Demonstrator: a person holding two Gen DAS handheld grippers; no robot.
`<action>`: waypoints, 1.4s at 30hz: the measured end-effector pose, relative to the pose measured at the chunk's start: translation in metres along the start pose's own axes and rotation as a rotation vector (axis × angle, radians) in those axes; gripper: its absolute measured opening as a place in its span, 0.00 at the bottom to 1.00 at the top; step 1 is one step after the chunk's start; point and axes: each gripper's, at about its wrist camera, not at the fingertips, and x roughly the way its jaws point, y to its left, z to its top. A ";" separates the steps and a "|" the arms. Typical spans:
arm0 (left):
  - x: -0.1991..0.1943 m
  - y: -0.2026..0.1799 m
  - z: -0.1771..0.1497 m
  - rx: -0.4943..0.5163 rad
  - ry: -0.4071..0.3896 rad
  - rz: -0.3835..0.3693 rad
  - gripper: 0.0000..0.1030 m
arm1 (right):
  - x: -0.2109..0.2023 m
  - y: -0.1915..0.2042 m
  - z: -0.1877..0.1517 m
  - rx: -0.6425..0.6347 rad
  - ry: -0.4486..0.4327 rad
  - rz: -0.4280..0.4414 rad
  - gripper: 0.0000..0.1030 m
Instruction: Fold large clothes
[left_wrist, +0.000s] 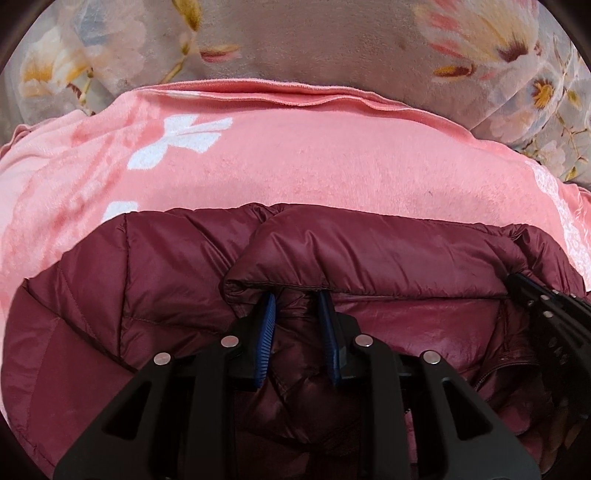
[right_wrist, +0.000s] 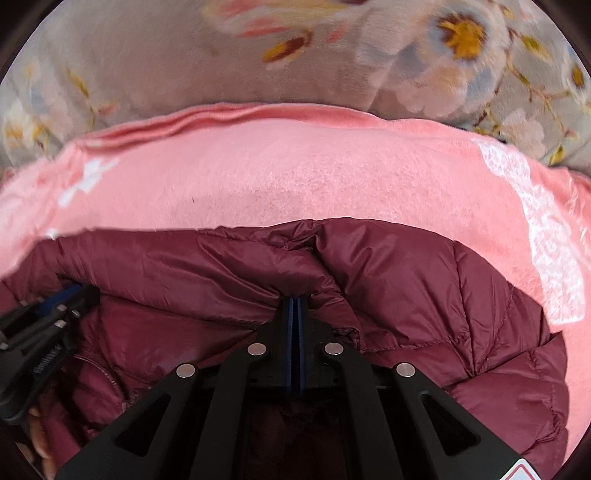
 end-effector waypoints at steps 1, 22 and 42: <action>-0.005 0.000 -0.001 0.003 -0.003 0.016 0.26 | -0.013 -0.006 -0.003 0.031 -0.012 0.016 0.06; -0.268 0.216 -0.324 -0.448 0.129 -0.369 0.77 | -0.321 -0.180 -0.337 0.310 0.096 0.265 0.71; -0.361 0.193 -0.345 -0.386 0.011 -0.385 0.05 | -0.424 -0.152 -0.349 0.353 -0.154 0.356 0.03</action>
